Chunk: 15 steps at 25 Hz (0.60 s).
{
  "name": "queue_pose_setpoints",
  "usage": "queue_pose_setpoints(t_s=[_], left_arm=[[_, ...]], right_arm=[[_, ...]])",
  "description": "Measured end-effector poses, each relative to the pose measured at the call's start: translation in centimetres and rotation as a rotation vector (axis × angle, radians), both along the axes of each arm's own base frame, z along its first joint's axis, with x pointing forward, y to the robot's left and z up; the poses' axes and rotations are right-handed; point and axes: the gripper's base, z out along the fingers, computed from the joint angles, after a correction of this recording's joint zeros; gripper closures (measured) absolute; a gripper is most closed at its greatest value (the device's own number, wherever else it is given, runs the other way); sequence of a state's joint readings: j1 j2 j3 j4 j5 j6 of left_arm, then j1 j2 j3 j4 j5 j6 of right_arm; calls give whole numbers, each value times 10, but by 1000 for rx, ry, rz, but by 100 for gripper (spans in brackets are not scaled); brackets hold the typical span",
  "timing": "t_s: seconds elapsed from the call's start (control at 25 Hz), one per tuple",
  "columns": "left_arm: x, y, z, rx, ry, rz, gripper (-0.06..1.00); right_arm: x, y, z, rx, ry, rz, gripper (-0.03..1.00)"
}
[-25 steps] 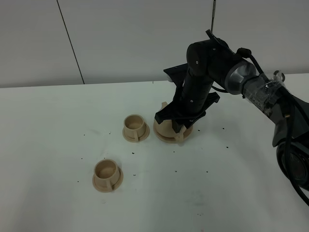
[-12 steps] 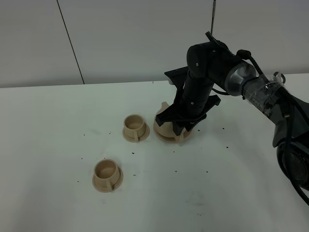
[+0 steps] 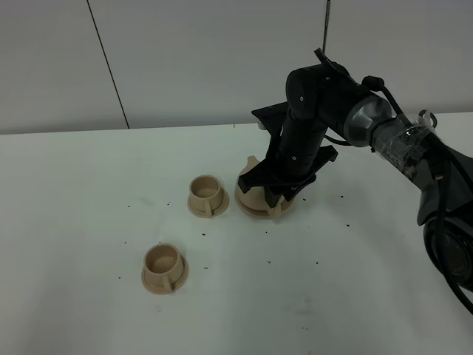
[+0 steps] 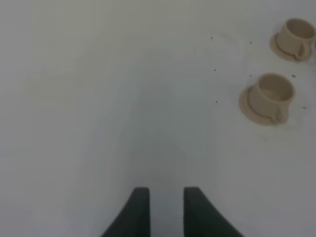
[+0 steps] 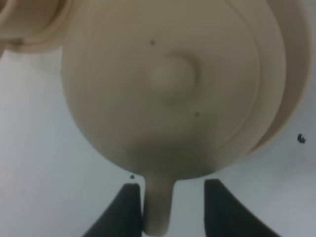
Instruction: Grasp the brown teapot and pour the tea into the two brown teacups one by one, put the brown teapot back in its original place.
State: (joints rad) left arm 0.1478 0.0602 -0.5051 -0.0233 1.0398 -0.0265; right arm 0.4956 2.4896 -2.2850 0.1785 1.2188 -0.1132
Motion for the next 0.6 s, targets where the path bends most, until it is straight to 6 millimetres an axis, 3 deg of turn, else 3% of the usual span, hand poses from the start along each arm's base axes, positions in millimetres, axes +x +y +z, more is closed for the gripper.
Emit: queue_pose_setpoints(t_s=[0.6], left_arm=[[0, 0, 0, 0, 0, 0, 70]], right_arm=[[0, 0, 0, 3, 2, 0, 71]])
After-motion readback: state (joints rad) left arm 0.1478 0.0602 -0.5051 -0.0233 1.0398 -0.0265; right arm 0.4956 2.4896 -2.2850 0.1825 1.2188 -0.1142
